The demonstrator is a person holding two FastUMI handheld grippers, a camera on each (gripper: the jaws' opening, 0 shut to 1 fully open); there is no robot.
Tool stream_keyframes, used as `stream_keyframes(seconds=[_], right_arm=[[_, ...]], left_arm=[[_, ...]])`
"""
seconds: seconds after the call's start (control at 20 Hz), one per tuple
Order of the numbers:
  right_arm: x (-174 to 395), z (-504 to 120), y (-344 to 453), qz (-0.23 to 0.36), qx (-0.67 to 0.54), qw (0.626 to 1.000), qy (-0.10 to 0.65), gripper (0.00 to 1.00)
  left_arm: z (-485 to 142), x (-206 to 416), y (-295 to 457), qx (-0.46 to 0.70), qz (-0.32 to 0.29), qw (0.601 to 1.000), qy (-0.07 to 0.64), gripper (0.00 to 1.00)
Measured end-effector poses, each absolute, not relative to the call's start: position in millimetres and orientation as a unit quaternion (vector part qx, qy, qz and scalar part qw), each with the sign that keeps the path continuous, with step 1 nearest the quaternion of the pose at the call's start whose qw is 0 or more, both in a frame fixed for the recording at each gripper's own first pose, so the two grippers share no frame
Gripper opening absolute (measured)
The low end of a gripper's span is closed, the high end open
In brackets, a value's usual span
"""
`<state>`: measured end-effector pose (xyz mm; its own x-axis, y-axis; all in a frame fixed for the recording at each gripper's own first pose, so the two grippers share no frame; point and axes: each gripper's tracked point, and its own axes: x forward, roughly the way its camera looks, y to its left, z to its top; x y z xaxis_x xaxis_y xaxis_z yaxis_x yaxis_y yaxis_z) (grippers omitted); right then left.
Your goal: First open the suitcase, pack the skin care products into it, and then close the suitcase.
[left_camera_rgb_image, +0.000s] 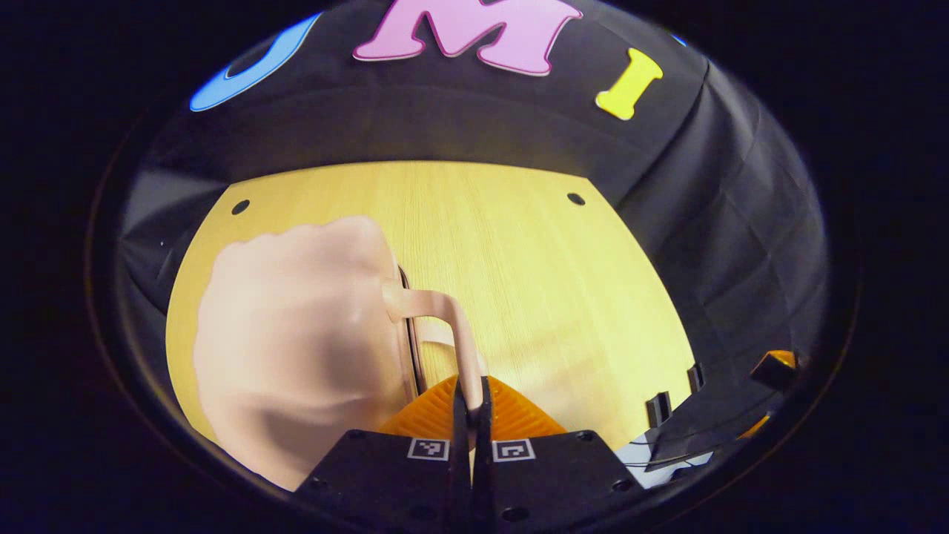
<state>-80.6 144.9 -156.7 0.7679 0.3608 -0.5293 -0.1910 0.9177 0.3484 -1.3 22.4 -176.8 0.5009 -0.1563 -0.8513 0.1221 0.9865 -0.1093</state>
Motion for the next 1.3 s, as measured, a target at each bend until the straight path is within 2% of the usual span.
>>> stream_keyframes(seconds=[0.15,0.25,0.3,0.35,0.4,0.5,0.55,0.6,0.65,0.75,0.95,1.1,1.25,1.3], right_arm=[[-93,-170,131,0.135,0.134,0.928,0.319,0.94],[-94,-171,126,0.131,0.136,0.929,0.32,0.94],[-93,-170,125,0.129,0.134,0.93,0.317,0.94],[-91,-166,122,0.128,0.131,0.932,0.312,0.94],[-85,-161,121,0.128,0.129,0.935,0.305,0.94],[-75,-144,116,0.129,0.126,0.941,0.285,0.94],[-70,-136,112,0.129,0.124,0.945,0.275,0.94],[-66,-125,106,0.129,0.12,0.949,0.263,0.94],[-61,-112,100,0.126,0.113,0.954,0.248,0.94],[-50,-83,87,0.12,0.09,0.966,0.209,0.94],[-36,-18,63,0.107,0.027,0.986,0.124,0.94],[-36,24,50,0.094,0.011,0.993,0.07,0.98],[-41,46,51,0.089,0.021,0.995,0.037,0.98],[-40,53,45,0.077,0.015,0.997,0.023,0.98]], left_arm=[[-193,-4,15,0.029,-0.074,0.869,0.488,0.09],[-187,-3,9,0.069,-0.083,0.873,0.475,0.14],[-178,-4,5,0.08,-0.085,0.878,0.463,0.2],[-167,-4,2,0.089,-0.088,0.885,0.449,0.31],[-152,-2,1,0.096,-0.088,0.893,0.432,0.32],[-116,4,-4,0.114,-0.084,0.91,0.389,0.46],[-95,6,-7,0.122,-0.08,0.921,0.362,0.63],[-71,8,-12,0.126,-0.076,0.931,0.333,0.69],[-44,10,-20,0.123,-0.073,0.943,0.3,0.78],[7,6,-34,0.115,-0.068,0.961,0.241,0.81],[82,-15,-57,0.082,-0.041,0.981,0.169,0.81],[127,-35,-63,0.086,-0.014,0.991,0.104,0.81],[155,-60,-59,0.097,0.014,0.994,0.057,0.99],[161,-62,-60,0.092,0.012,0.995,0.037,0.98]])
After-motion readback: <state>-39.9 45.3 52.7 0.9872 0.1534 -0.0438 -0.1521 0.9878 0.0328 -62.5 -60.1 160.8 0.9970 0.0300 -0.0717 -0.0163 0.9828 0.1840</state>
